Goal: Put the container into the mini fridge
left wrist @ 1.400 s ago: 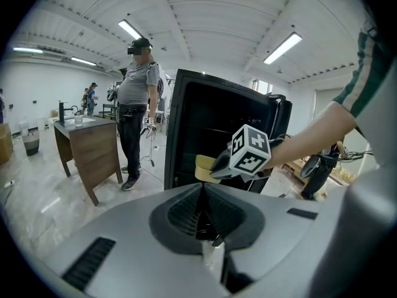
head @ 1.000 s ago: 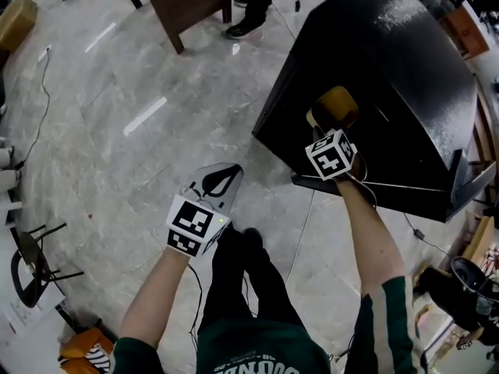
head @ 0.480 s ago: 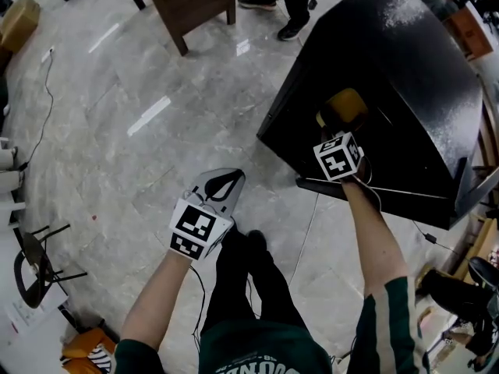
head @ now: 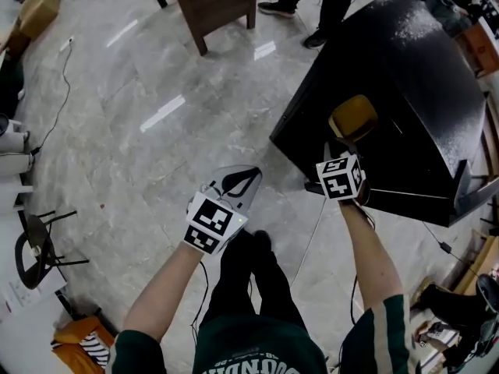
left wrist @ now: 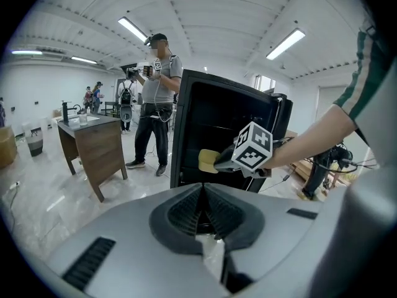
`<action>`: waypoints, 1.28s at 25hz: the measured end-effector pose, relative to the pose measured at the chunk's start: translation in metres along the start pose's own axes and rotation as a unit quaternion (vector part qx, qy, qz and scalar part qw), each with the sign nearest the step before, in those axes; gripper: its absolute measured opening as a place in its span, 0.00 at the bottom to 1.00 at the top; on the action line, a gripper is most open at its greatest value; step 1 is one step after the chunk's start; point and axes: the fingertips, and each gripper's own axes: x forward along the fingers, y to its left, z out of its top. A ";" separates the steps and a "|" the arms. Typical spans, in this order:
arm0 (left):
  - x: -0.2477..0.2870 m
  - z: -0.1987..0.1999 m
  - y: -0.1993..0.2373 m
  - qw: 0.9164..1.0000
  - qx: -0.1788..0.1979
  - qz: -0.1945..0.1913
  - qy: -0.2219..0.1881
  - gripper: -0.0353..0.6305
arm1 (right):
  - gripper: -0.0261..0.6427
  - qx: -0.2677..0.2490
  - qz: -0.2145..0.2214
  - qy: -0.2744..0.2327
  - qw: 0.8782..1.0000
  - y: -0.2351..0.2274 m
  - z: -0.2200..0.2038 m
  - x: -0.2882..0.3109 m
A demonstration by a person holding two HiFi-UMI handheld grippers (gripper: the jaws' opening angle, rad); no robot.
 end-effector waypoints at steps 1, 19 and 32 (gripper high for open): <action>-0.003 0.002 -0.002 1.000 0.000 0.002 -0.001 0.08 | 0.11 0.005 0.002 -0.007 1.000 0.005 0.002 -0.005; -0.055 0.025 -0.056 1.000 -0.018 0.020 -0.011 0.08 | 0.10 0.246 0.074 -0.166 0.952 0.078 0.030 -0.169; -0.082 0.029 -0.081 0.999 -0.025 0.015 -0.015 0.08 | 0.09 0.267 0.088 -0.205 0.938 0.111 0.026 -0.241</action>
